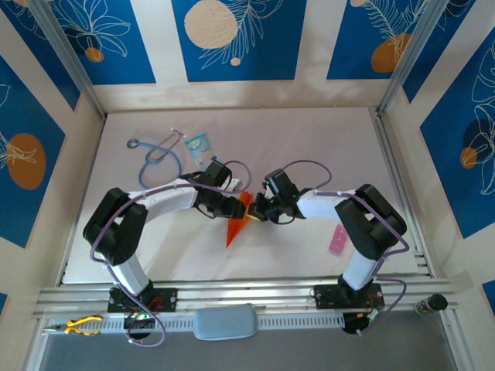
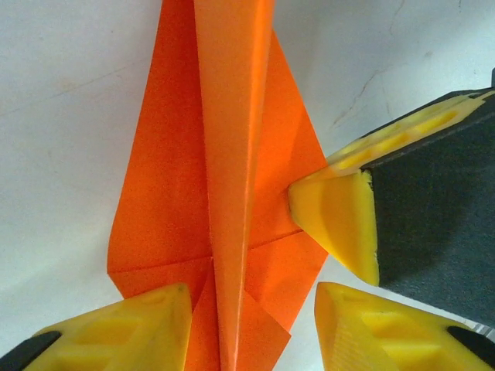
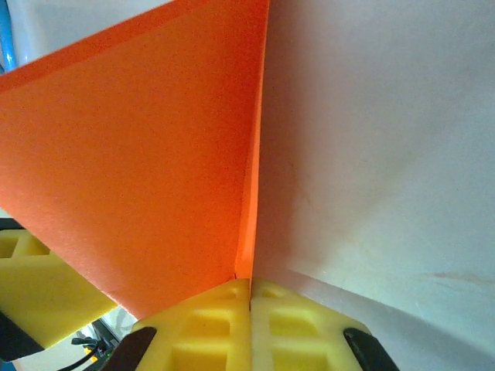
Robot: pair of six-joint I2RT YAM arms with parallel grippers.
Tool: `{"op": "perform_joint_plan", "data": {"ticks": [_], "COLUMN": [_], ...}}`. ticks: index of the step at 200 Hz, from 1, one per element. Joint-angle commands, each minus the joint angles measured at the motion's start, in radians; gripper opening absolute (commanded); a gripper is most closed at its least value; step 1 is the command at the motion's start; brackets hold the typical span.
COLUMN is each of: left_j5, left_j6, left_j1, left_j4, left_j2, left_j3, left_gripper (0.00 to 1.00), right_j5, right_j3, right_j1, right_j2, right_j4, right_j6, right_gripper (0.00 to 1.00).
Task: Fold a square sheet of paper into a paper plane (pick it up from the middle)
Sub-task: Move a paper plane to the center of the table.
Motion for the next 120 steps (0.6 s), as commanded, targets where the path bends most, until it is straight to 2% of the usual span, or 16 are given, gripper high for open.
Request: {"op": "perform_joint_plan", "data": {"ticks": [1,45,120], "left_j5": [-0.013,-0.056,-0.01], "left_j6": [0.031,0.044,0.03], "left_j1": [-0.011,-0.011,-0.016], "left_j4": [-0.008,-0.036,-0.069], "left_j2": [-0.009,-0.011,0.014], "left_j3": [0.032,0.033,0.023], "left_gripper": [0.47,0.49,0.48], "right_j5": [-0.018,-0.016,-0.016], "right_j3": [0.019,0.021,0.022], "right_j1": [0.005,0.003,0.003], "right_j2": [0.01,0.01,0.012], "right_j4": [-0.023,-0.031,-0.034], "right_j6": [-0.019,-0.024,-0.024], "right_gripper": [0.01,0.01,0.01]}}
